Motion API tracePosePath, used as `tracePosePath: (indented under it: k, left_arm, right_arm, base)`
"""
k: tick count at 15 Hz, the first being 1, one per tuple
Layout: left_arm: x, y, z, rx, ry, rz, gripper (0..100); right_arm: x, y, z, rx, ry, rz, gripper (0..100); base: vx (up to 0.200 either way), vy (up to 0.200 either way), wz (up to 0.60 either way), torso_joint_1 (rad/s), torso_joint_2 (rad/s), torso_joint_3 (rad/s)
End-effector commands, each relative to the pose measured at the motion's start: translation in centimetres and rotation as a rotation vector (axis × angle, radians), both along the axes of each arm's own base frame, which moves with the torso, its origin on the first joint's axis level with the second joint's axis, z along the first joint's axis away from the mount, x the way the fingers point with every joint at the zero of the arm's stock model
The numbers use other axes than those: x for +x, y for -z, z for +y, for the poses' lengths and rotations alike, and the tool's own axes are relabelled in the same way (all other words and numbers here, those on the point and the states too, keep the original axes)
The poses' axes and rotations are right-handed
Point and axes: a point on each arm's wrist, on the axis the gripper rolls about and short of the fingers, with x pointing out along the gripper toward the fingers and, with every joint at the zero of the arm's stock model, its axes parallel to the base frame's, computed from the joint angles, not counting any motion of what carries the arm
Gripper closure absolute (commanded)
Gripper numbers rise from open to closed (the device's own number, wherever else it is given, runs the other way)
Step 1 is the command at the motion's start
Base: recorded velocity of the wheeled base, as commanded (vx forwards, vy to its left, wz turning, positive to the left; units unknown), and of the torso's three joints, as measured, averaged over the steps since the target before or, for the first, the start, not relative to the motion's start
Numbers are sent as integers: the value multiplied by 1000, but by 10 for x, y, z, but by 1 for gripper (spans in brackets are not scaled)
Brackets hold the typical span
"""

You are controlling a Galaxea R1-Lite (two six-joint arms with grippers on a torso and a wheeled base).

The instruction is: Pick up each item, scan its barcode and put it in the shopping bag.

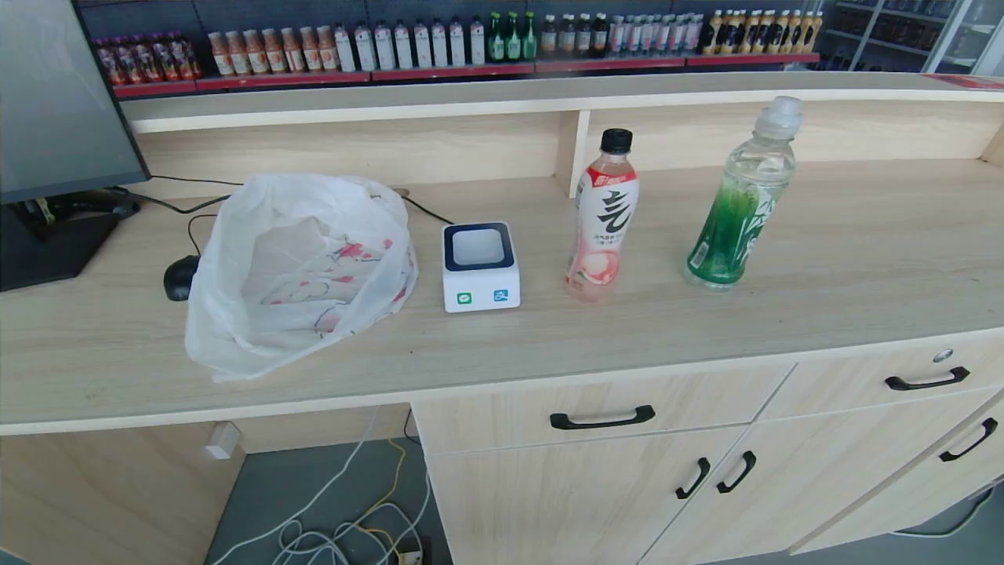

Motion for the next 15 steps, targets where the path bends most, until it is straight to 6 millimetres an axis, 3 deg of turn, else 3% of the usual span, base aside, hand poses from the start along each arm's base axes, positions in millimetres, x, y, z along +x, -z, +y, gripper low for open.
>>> tracePosePath:
  k: [1,4,6,9,15]
  left_arm:
    - [0,0,0,0,0,1,0]
    - [0,0,0,0,0,-1,0]
    - [0,0,0,0,0,-1,0]
    - [0,0,0,0,0,-1,0]
    - [0,0,0,0,0,-1,0]
  right_arm:
    - [10,-12,0,-10,-4,47,0]
    - [22,-29,0,-77,-15,45,0]
    - [43,-45,1,-147,-67,-2,0]
    - [63,-55,4,-200,-76,2,0]
    - [128,-90,16,-285,-95,-66,0]
  base:
    - [0,0,0,0,0,0]
    - [0,0,0,0,0,0]
    - [0,0,0,0,0,0]
    - [0,0,0,0,0,0]
    - [0,0,0,0,0,0]
